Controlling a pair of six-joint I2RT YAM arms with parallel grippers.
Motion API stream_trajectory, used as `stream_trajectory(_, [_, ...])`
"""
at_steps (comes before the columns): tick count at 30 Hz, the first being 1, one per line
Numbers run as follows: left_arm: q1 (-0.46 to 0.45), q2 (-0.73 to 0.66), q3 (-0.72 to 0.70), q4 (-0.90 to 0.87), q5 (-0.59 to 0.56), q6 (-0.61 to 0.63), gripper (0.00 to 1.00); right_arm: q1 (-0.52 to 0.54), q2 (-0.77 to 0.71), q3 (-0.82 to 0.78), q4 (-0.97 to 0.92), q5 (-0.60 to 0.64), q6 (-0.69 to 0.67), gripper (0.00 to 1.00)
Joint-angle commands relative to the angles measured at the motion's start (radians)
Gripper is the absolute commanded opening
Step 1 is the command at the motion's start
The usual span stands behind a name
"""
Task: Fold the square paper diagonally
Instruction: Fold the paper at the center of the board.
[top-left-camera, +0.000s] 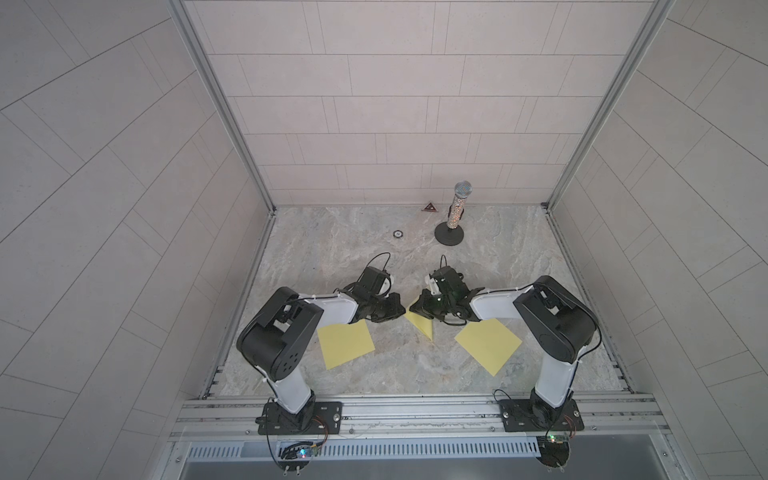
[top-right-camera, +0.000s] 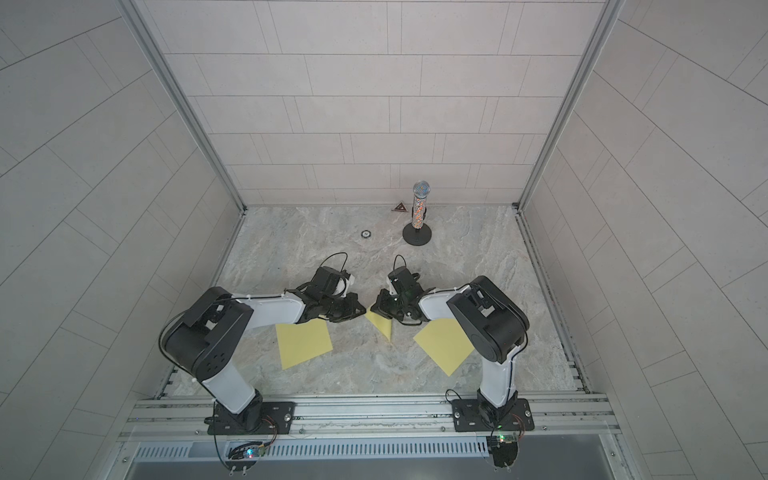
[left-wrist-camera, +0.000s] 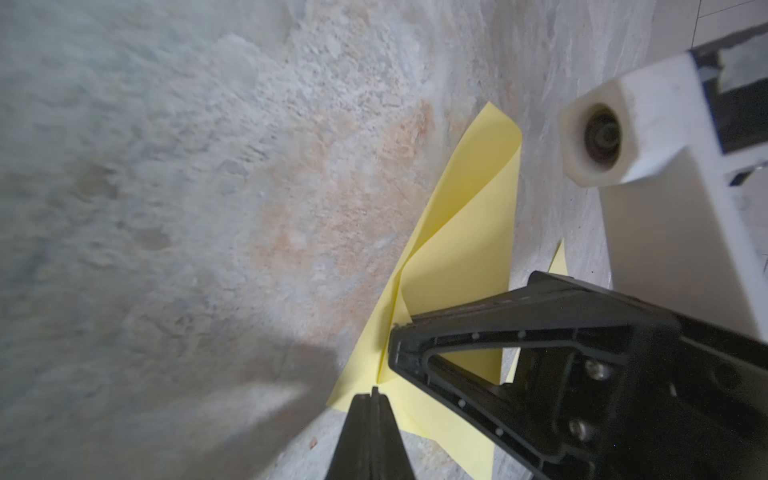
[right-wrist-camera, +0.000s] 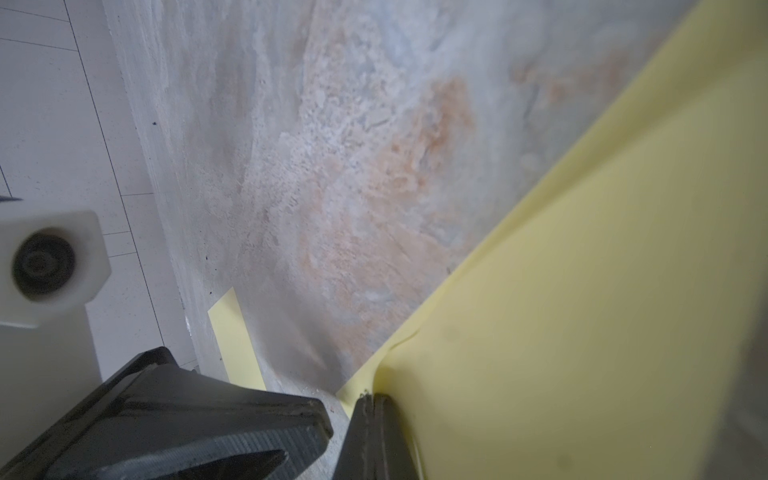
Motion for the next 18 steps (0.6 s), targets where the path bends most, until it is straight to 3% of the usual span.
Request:
stream_trajectory(1, [0.005,0.007,0.013,-0.01,-0.002,-0.005,0.0,0.008,-0.005,-0.014,-0.103,0.032,-0.014,0.0])
stream_trajectory(18, [0.036,0.036,-0.005,0.019,-0.025,0.014,0.0,0.011,-0.008,-0.01,-0.095,0.034,-0.011,0.0])
